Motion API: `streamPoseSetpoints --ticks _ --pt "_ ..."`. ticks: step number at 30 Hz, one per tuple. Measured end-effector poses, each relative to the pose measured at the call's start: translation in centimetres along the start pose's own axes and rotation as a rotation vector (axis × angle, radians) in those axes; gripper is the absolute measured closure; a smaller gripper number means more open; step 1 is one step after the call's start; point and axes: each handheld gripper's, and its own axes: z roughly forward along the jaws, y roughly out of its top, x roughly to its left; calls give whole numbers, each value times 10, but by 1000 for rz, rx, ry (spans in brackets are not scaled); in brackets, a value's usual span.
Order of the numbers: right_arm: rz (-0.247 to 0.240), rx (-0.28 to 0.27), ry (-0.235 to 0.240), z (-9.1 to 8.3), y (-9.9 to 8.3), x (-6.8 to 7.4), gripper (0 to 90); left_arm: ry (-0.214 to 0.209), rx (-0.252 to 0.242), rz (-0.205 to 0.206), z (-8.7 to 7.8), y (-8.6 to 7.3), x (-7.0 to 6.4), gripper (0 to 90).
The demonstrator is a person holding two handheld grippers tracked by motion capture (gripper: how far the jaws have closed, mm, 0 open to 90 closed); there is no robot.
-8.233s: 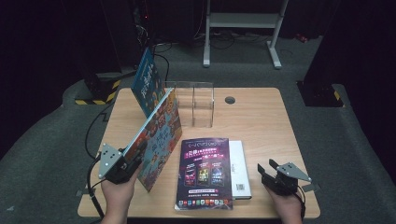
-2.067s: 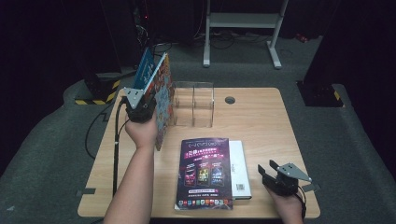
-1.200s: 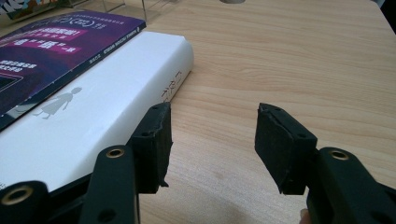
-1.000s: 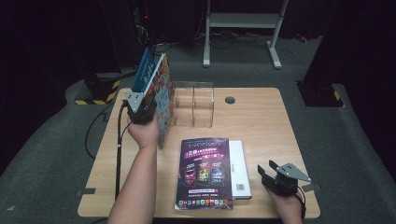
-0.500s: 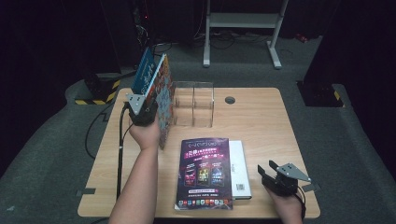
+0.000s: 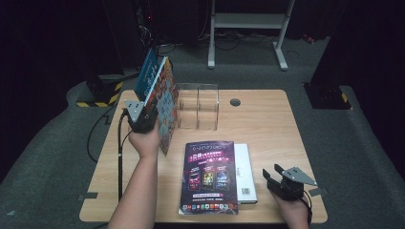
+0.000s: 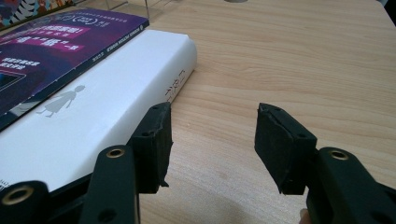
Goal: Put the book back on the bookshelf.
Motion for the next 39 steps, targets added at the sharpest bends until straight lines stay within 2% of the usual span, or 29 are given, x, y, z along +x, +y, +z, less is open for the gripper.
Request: streamPoseSetpoints --ticks 8,13,21,26,33,37,39 --pt "-3 6 0 1 0 1 463 -2 6 2 -4 -1 5 797" --pt "-6 10 2 2 -1 2 463 10 16 34 -6 -1 5 787" --pt "-7 16 5 3 -1 3 463 -1 38 36 -6 2 8 784" --pt "-4 15 6 3 -1 2 463 -21 61 33 -6 5 10 781" --pt "-7 17 7 3 -1 2 463 -27 106 72 -7 11 11 771" --pt "-7 18 10 3 0 3 462 -45 124 58 -6 13 13 772" --pt "-6 18 11 2 0 3 462 -47 130 65 -6 14 13 772"
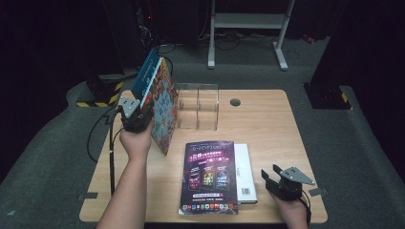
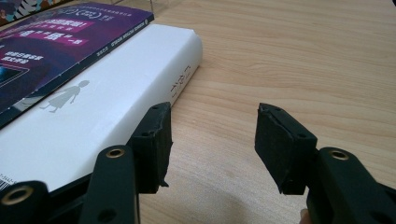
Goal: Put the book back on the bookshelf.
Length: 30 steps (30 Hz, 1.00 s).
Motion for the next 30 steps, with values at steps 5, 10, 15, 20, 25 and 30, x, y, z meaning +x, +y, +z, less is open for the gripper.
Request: streamPoseSetpoints --ticks 5,10,15,20,25,30 --pt "-3 -3 -1 0 0 0 462 -2 3 4 0 0 0 769" --pt "-3 0 -1 0 0 1 462 -1 2 29 0 0 -1 740" --pt "-6 -1 -1 0 0 0 461 2 7 38 0 1 0 706" --pt "-1 1 -2 0 0 1 461 -12 24 41 -1 4 -1 673" --pt "-5 -1 -2 0 0 1 461 -19 30 40 -1 5 -2 657" --pt "-3 -2 -3 0 0 0 460 -15 37 27 -1 6 -1 659"
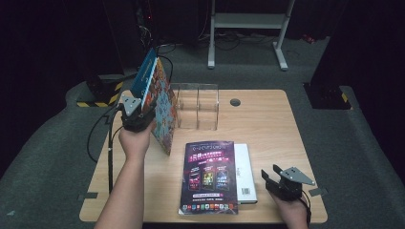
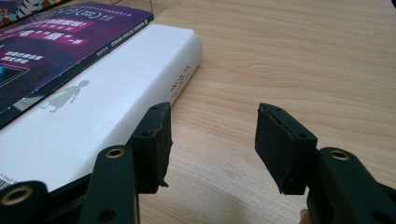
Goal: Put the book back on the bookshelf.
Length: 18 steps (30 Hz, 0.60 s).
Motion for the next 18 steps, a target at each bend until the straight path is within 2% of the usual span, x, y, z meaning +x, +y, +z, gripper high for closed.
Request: streamPoseSetpoints --ticks 10,14,18 --pt "3 2 0 0 0 0 460 -8 13 3 0 2 0 617" --pt "3 2 0 0 0 1 460 -12 11 -11 0 3 2 601" --pt "2 3 -1 0 0 0 460 -10 11 -3 -1 6 3 597"
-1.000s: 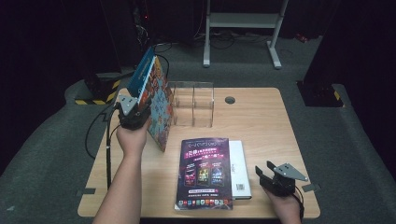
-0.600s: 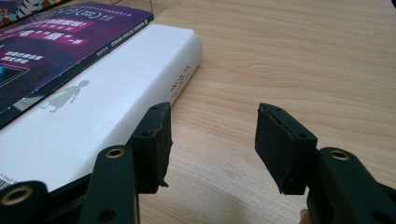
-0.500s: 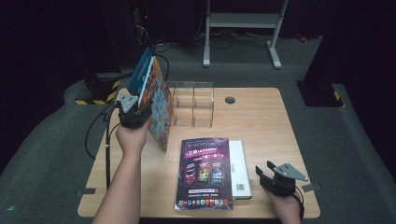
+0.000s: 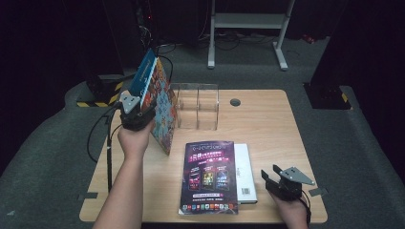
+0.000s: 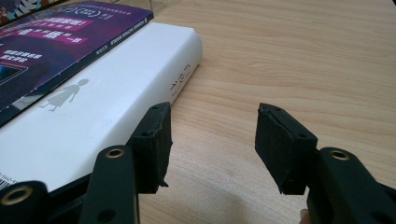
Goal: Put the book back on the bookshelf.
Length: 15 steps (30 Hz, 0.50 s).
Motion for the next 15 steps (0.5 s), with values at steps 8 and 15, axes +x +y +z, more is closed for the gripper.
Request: streamPoseSetpoints --ticks 8,15 --pt "0 0 0 0 0 0 460 -2 -10 -2 -2 6 1 576" --pt "-1 1 2 0 0 0 460 0 -16 -5 -4 5 2 559"
